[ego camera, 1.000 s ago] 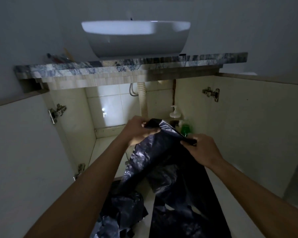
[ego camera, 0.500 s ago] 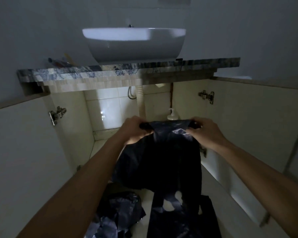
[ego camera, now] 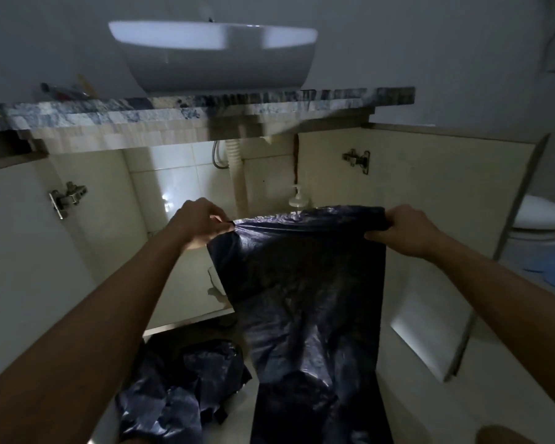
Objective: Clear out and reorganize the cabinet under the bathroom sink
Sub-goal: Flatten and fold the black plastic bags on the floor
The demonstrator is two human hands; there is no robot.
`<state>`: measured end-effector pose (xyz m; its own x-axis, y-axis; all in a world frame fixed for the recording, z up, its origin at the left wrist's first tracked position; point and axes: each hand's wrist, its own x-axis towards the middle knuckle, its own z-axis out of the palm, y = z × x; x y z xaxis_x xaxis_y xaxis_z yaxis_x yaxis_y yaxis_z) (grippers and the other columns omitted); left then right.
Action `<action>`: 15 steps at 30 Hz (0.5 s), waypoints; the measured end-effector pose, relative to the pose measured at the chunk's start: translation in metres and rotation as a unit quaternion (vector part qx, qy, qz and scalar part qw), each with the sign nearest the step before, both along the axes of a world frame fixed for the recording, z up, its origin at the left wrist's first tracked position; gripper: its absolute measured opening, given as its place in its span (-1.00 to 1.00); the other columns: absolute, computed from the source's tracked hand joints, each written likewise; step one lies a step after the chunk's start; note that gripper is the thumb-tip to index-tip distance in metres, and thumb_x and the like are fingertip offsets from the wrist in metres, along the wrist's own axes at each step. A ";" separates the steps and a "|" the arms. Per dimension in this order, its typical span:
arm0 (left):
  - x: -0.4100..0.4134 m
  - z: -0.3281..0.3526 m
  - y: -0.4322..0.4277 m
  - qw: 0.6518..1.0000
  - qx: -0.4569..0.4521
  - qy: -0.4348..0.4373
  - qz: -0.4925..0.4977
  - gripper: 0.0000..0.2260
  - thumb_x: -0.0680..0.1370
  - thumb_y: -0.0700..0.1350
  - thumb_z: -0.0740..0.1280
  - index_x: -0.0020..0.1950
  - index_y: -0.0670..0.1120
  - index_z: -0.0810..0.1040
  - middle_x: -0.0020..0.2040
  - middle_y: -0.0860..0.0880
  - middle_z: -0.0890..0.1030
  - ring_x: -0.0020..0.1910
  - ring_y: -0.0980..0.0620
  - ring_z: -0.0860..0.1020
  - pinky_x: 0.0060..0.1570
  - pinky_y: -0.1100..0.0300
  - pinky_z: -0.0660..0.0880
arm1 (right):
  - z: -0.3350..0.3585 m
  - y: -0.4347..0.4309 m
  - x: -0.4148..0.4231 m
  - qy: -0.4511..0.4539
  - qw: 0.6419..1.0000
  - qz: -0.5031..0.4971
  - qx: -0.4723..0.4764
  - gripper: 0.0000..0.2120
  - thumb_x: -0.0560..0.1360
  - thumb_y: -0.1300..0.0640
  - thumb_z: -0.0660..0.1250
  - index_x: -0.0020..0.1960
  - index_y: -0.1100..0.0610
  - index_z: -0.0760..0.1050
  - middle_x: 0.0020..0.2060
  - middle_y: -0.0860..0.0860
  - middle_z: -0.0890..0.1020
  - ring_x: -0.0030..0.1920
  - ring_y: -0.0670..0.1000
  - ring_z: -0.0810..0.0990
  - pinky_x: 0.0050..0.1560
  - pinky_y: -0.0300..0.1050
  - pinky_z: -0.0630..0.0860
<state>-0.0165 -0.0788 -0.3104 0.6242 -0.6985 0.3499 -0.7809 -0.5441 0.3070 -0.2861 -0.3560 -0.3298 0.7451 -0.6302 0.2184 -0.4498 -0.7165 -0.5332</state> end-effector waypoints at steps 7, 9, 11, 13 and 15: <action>-0.012 0.021 -0.019 0.994 0.094 0.015 -0.061 -0.90 0.50 -0.01 0.46 -0.02 0.03 0.71 -0.04 0.06 0.67 0.01 0.05 0.59 -0.06 0.20 0.44 | 0.009 -0.008 -0.007 0.202 0.979 0.008 -0.019 -0.63 0.34 -0.03 0.60 -0.03 0.22 0.66 -0.27 0.04 0.68 -0.29 -0.04 0.65 -0.26 -0.15 0.59; -0.012 0.026 -0.023 0.990 0.123 0.020 -0.059 -0.89 0.48 0.00 0.48 -0.02 0.03 0.72 -0.03 0.05 0.68 0.00 0.04 0.59 -0.07 0.21 0.43 | 0.011 -0.011 -0.009 0.236 0.971 0.032 0.036 -0.60 0.38 -0.06 0.57 0.07 0.18 0.64 -0.13 0.02 0.69 -0.21 -0.05 0.70 -0.14 -0.10 0.62; -0.010 0.031 -0.029 0.990 0.130 0.023 -0.057 -0.88 0.47 0.00 0.49 -0.03 0.03 0.71 -0.05 0.06 0.68 -0.01 0.03 0.59 -0.06 0.21 0.42 | 0.013 -0.010 -0.011 0.258 0.961 0.044 0.092 -0.63 0.45 -0.09 0.49 0.14 0.10 0.59 -0.01 -0.04 0.66 -0.11 -0.05 0.71 -0.04 -0.07 0.60; -0.007 0.034 -0.039 0.991 0.127 0.017 -0.050 -0.86 0.47 0.01 0.48 0.00 0.02 0.70 -0.03 0.05 0.66 0.01 0.02 0.57 -0.03 0.20 0.41 | 0.016 -0.014 -0.010 0.247 0.961 0.037 0.120 -0.68 0.51 -0.09 0.44 0.15 0.09 0.55 -0.02 -0.06 0.63 -0.09 -0.05 0.69 -0.03 -0.06 0.58; -0.004 0.035 -0.054 0.991 0.127 -0.003 -0.040 -0.83 0.49 0.00 0.47 0.04 -0.01 0.69 -0.01 0.01 0.64 0.02 0.00 0.54 -0.01 0.18 0.40 | 0.015 -0.022 -0.005 0.221 0.971 0.008 0.093 -0.67 0.50 -0.07 0.45 0.11 0.16 0.57 -0.09 -0.01 0.63 -0.14 -0.03 0.66 -0.11 -0.10 0.57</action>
